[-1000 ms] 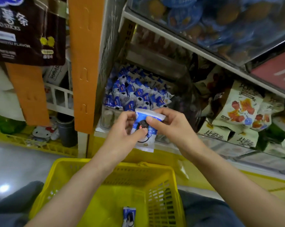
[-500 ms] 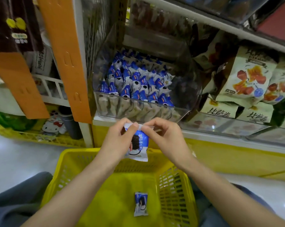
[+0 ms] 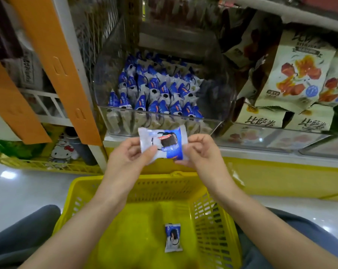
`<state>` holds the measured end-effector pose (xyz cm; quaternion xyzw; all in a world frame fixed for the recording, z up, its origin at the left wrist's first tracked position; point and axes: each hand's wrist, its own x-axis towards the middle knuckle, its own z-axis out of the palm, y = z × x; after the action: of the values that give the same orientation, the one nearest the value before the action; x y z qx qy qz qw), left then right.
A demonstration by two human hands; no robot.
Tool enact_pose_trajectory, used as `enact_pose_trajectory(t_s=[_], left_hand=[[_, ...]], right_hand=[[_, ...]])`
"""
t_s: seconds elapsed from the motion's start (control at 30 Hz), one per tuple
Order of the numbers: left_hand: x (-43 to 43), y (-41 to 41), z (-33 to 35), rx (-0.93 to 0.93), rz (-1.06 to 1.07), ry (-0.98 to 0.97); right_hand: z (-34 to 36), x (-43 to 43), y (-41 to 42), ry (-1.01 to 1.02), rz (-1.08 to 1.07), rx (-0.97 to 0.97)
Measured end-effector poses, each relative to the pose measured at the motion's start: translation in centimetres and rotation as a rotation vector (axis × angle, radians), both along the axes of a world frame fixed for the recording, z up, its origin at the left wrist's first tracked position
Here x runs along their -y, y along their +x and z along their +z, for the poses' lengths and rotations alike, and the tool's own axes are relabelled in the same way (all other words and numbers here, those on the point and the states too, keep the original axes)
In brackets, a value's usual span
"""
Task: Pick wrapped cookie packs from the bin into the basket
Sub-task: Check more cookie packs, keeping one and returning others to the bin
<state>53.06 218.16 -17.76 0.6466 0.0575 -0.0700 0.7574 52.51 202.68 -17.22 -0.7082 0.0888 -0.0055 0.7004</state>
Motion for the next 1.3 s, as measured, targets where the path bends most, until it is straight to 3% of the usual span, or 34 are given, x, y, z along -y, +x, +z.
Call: enact_pose_trajectory(t_s=[0.13, 0.27, 0.4, 0.57, 0.8, 0.87, 1.03, 1.13, 1.2, 1.3], left_hand=[[-0.8, -0.2, -0.4, 0.103, 0.055, 0.12], [-1.0, -0.6, -1.0, 0.198, -0.008, 0.263], [-0.7, -1.2, -1.3, 0.266, -0.149, 0.377], [-0.6, -1.6, -1.5, 0.276, -0.213, 0.388], [0.0, -1.6, -1.7, 0.277, -0.266, 0.423], [0.1, -1.5, -1.7, 0.253, -0.242, 0.405], [-0.2, -1.4, -2.0, 0.129, -0.099, 0.442], [-0.2, -1.2, -1.2, -0.144, -0.174, 0.198], [-0.4, -1.2, -0.7, -0.231, -0.227, -0.002], [-0.6, -1.7, -0.7, -0.152, -0.229, -0.103]], right_hand=[[-1.2, -0.7, -1.3, -0.127, 0.246, -0.182], [-2.0, -0.7, -2.2, -0.575, 0.371, 0.003], [-1.4, -0.8, -2.7, -0.542, 0.302, 0.219], [-1.3, -0.6, -3.2, -0.522, 0.231, 0.233], [-0.9, -0.3, -3.7, -0.868, 0.157, 0.409], [-0.8, -0.2, -3.6, -0.846, 0.118, 0.391], [-0.3, 0.3, -2.9, -0.544, -0.053, 0.347], [0.2, 0.2, -2.7, -0.459, -0.001, 0.442], [0.2, 0.0, -3.0, -0.591, 0.128, 0.569], [-0.3, -0.4, -3.4, -0.91, 0.276, 0.702]])
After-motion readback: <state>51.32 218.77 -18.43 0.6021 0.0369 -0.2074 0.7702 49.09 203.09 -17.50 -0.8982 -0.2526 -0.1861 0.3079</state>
